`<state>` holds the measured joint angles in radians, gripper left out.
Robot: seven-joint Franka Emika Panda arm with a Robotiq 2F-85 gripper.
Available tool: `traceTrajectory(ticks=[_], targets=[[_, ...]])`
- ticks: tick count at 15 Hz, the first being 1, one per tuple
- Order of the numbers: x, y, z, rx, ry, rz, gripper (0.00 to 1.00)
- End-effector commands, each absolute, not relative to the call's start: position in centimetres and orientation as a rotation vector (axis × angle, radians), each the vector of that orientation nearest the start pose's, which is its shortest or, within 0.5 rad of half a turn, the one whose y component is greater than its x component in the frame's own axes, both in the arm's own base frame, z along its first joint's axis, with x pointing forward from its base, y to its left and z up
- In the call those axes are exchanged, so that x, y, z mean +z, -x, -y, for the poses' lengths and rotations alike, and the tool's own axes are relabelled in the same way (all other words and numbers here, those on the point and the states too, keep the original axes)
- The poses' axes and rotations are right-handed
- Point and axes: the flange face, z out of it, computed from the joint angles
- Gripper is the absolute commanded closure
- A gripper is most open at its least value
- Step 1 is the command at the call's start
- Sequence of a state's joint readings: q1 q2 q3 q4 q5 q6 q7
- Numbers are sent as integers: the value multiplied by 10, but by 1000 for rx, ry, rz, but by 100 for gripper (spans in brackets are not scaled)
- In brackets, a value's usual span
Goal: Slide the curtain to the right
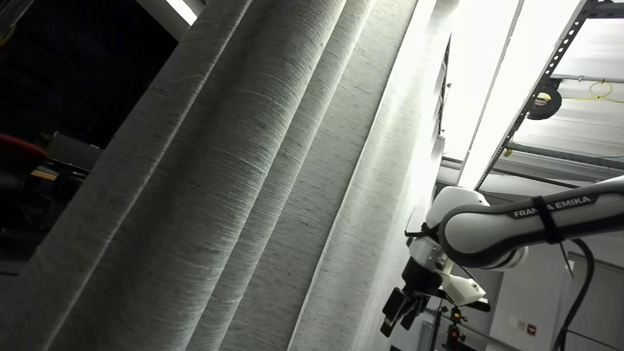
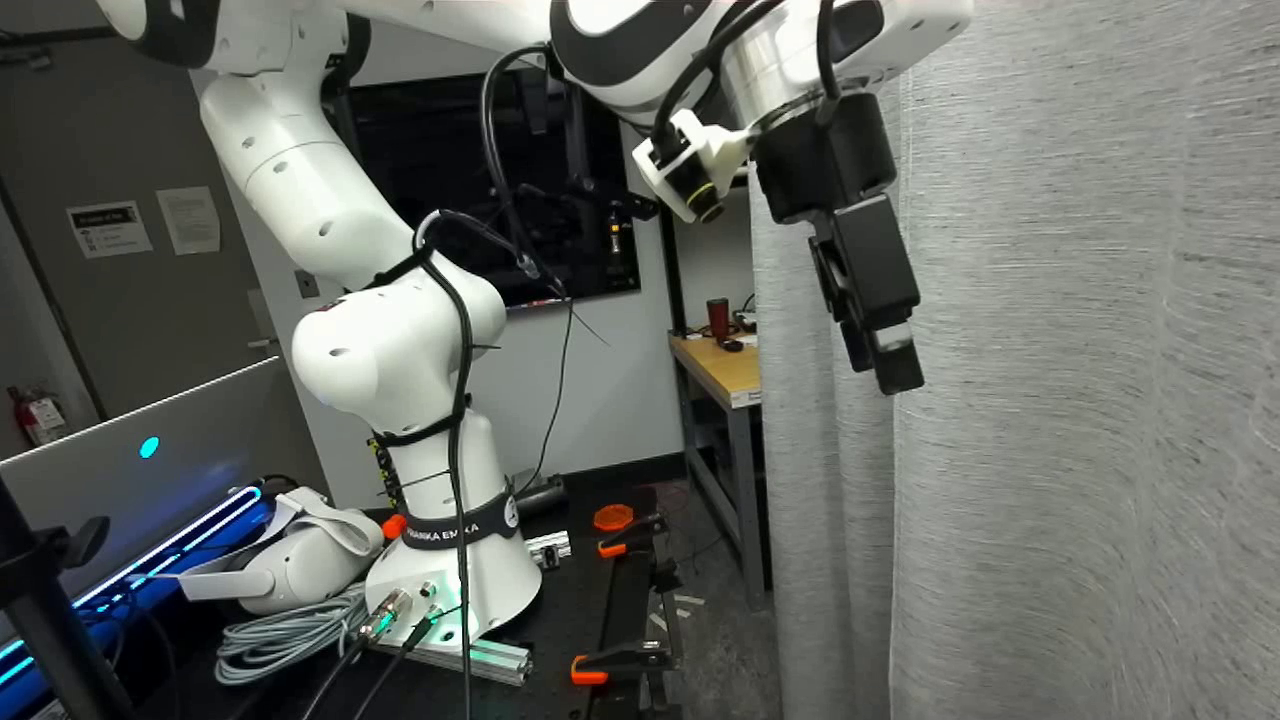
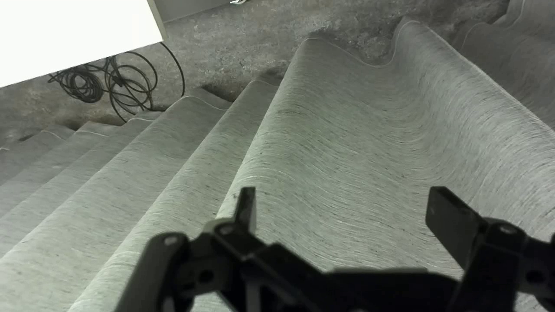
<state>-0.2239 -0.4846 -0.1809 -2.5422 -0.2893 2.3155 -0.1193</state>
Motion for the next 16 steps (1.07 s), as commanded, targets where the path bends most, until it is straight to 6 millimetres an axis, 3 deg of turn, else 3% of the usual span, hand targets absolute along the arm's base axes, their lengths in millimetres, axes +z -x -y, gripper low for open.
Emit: traceTrajectory(ticks=[1, 7, 16], targets=[[461, -381, 172, -350, 3329, -177, 0], [461, -384, 163, -353, 3309, -143, 0], [490, -414, 99, -488, 3073, -8, 0]])
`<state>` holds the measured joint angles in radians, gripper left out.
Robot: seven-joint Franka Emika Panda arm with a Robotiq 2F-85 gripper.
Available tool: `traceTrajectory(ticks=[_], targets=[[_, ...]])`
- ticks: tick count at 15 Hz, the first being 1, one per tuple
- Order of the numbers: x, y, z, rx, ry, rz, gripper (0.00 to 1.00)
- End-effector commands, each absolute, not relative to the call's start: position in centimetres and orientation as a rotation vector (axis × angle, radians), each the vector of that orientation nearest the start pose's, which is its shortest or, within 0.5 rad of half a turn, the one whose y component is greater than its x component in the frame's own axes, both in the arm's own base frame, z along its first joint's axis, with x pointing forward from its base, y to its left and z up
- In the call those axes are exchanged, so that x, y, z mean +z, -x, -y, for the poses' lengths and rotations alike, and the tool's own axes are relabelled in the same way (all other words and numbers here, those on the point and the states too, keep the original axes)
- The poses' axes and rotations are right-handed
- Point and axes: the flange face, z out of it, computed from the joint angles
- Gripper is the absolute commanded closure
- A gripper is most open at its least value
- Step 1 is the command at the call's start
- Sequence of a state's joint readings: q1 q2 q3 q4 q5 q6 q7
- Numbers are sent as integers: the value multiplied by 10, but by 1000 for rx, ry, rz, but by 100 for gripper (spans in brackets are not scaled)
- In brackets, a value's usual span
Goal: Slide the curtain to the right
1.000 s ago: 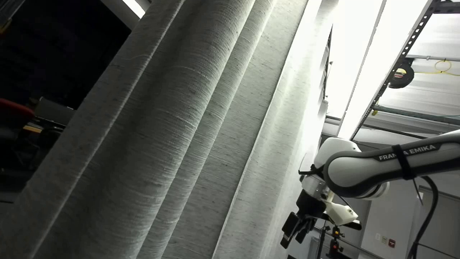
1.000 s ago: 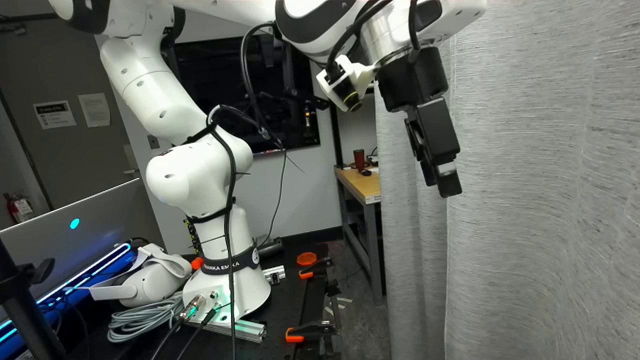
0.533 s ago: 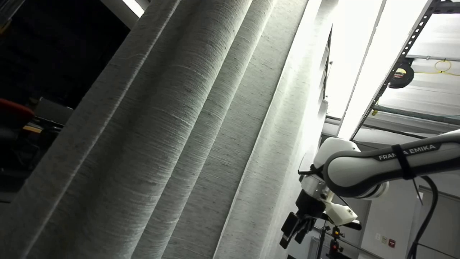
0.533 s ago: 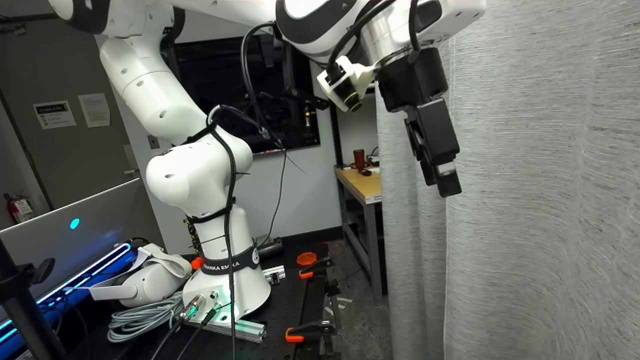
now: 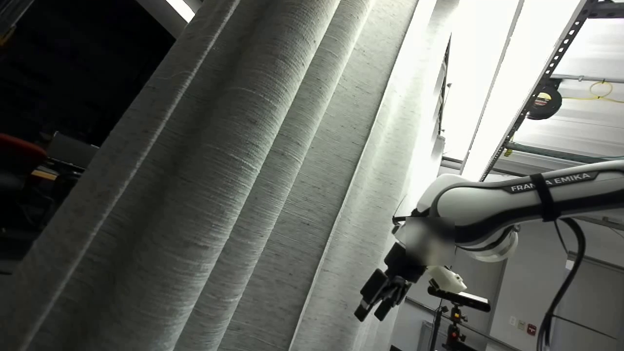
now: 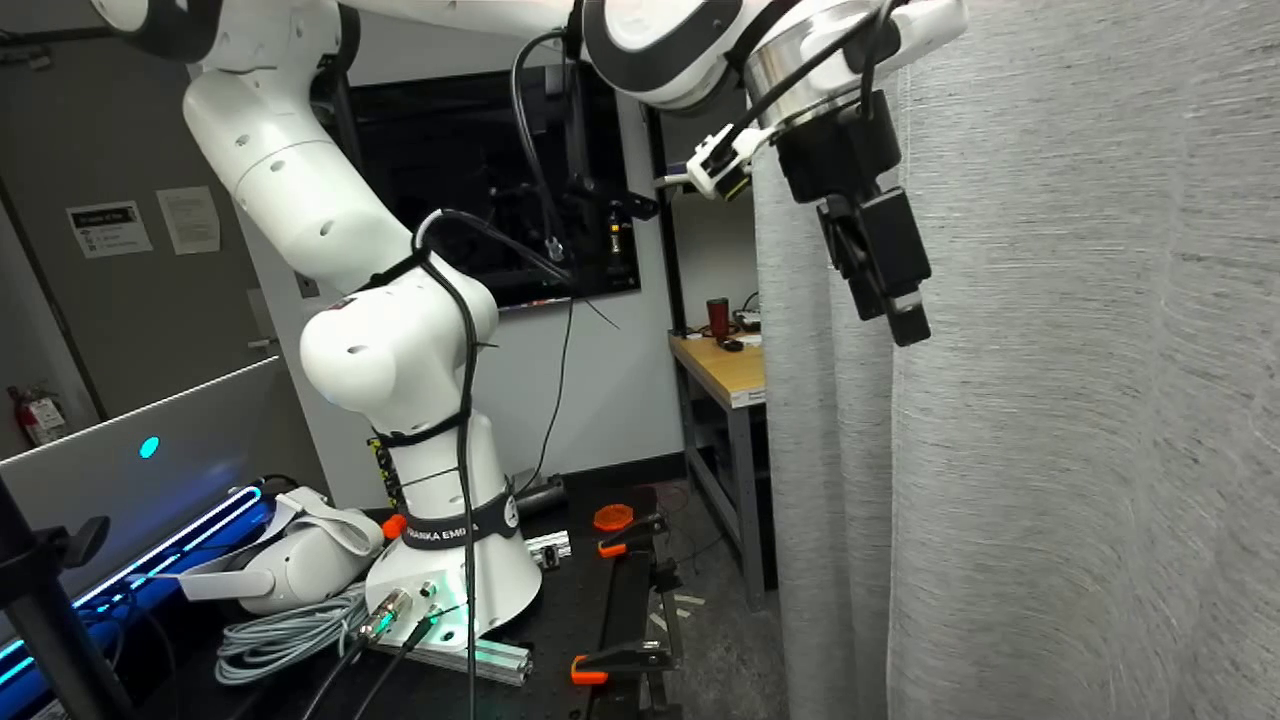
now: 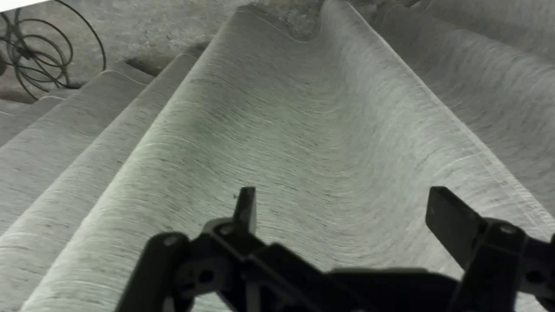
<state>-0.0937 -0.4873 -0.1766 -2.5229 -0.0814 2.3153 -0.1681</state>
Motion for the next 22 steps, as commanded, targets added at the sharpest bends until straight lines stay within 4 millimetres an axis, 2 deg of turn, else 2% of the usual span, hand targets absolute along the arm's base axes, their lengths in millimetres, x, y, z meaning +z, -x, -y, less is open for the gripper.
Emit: traceTrajectory(ticks=[1, 4, 8, 10, 18, 22], targets=[[495, -418, 91, -511, 3046, 6, 0], [518, -433, 66, -575, 2961, 68, 0], [550, -442, 35, -668, 2847, 177, 0], [571, -449, 27, -748, 2806, 203, 0], [656, -467, 22, -1154, 2622, 136, 0], [687, -470, 18, -1324, 2518, 87, 0]])
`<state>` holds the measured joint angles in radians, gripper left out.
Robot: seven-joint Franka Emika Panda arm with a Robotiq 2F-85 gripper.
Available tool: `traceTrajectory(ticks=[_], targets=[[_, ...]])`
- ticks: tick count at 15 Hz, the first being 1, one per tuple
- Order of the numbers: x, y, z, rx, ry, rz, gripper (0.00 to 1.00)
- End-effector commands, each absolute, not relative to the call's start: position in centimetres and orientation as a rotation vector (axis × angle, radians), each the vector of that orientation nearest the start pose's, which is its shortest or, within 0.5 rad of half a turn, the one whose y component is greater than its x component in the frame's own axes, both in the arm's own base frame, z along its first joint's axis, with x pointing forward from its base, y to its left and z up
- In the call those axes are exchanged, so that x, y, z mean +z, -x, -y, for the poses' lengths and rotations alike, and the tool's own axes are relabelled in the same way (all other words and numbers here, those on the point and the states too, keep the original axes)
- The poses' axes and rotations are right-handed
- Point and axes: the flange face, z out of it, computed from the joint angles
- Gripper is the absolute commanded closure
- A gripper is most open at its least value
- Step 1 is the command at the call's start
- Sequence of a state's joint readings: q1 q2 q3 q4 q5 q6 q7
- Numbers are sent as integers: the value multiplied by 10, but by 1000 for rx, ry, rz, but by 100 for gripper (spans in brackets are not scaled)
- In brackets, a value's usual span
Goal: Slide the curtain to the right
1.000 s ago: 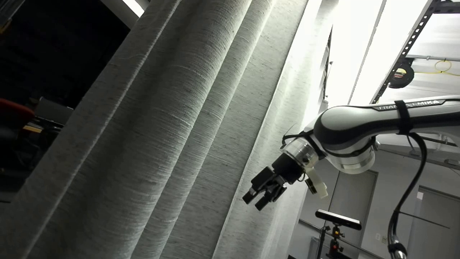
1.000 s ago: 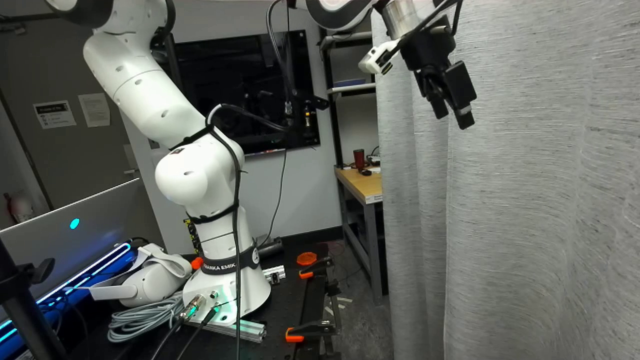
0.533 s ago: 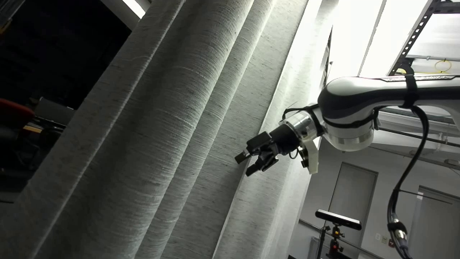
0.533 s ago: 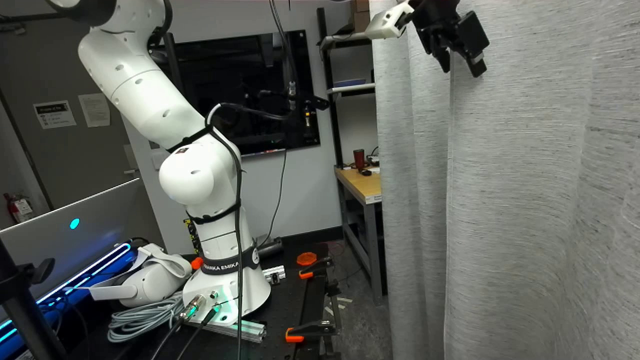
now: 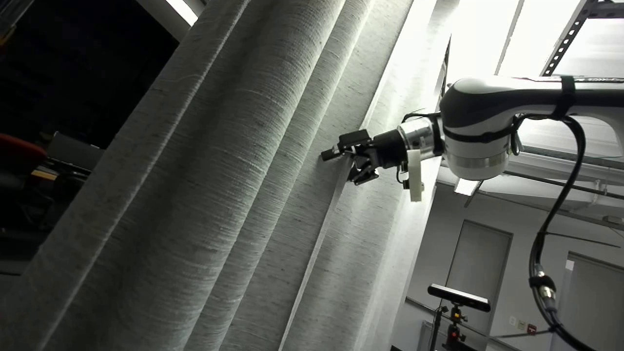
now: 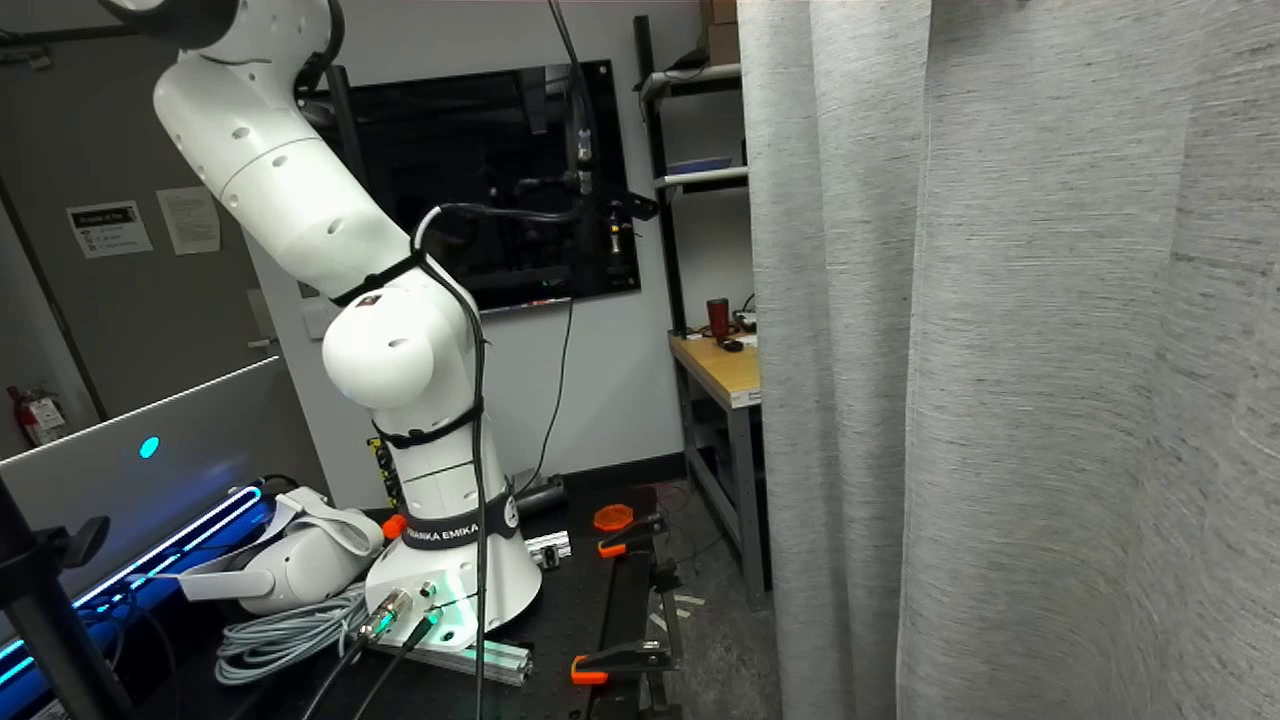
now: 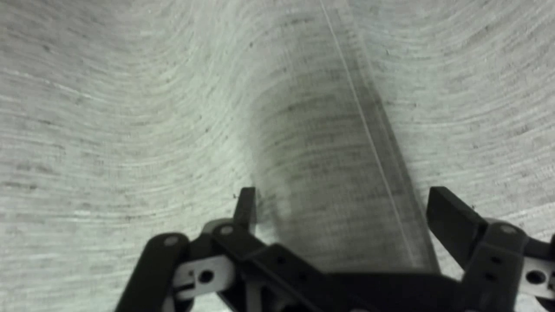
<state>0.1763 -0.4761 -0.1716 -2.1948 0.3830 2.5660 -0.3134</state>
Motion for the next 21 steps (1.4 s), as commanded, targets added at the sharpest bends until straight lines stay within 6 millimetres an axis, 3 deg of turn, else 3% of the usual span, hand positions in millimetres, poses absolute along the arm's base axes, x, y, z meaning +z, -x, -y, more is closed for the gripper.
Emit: traceTrajectory(ticks=[1, 6, 7, 11, 17, 21], targets=[[693, -471, 17, -1364, 2498, 84, 0], [719, -475, 15, -1494, 2411, 57, 0], [721, -476, 15, -1511, 2401, 54, 20], [729, -483, 24, -1554, 2378, 38, 50], [723, -501, 45, -1562, 2394, 21, 96], [703, -524, 69, -1554, 2460, -24, 100]])
